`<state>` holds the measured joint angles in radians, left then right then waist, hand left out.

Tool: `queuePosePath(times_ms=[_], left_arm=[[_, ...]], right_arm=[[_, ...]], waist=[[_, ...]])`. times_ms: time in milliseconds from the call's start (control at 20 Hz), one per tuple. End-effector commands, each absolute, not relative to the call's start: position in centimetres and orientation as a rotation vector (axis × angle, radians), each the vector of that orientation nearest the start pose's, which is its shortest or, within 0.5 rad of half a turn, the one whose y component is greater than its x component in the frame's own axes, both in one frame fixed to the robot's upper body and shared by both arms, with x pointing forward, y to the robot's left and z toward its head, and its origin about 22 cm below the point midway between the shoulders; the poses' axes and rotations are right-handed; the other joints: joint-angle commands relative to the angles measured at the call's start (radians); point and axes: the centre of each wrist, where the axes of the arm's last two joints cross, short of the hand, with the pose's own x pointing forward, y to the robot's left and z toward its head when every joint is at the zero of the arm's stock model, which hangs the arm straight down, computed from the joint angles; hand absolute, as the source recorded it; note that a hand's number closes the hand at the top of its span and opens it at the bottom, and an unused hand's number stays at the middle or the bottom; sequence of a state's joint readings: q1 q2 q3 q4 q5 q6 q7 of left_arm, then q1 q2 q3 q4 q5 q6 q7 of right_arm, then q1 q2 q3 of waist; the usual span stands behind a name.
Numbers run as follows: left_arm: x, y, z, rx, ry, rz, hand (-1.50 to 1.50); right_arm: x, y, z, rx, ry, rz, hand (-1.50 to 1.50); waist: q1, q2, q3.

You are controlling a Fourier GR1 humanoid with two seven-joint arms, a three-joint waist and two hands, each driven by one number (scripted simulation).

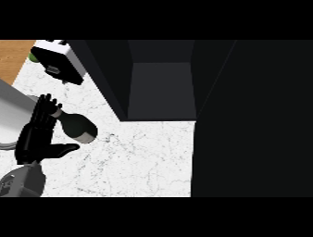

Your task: Pick up the wine, place it into the cabinet and close the cabinet

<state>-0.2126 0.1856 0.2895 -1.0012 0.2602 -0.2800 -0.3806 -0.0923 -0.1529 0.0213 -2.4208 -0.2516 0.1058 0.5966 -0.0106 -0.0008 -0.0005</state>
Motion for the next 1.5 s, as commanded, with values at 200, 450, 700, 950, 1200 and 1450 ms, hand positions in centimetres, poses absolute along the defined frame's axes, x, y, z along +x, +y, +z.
queuePosePath(times_ms=[200, 450, 700, 950, 1200, 1450], left_arm=[[25.9, 33.2, -9.2, -0.106, -1.641, 0.217, -1.50], [27.6, 31.1, -10.1, -0.131, -1.628, 0.207, -1.50], [27.7, 32.9, -9.8, -0.150, -1.620, 0.205, -1.50], [29.5, 32.0, -9.4, -0.161, -1.642, 0.246, -1.50], [28.0, 31.9, -11.8, -0.243, -1.640, 0.266, 1.50], [29.1, 30.3, -10.6, -0.322, -1.675, 0.155, 1.50]], right_arm=[[12.3, -22.7, 21.8, 0.296, -1.940, 0.293, -1.50], [13.5, -22.4, 21.1, 0.269, -1.935, 0.281, -1.50], [11.5, -22.7, 22.4, 0.275, -1.941, 0.304, -1.50], [13.3, -23.0, 21.4, 0.258, -1.936, 0.317, -1.50], [12.8, -22.9, 21.4, 0.270, -1.946, 0.314, -1.50], [12.6, -22.5, 21.5, 0.289, -1.934, 0.290, -1.50]], waist=[[-0.001, 0.000, 0.000], [0.000, 0.001, 0.000], [-0.004, -0.001, 0.000], [-0.001, 0.000, 0.000], [-0.009, 0.003, -0.001], [0.001, -0.003, 0.001]])
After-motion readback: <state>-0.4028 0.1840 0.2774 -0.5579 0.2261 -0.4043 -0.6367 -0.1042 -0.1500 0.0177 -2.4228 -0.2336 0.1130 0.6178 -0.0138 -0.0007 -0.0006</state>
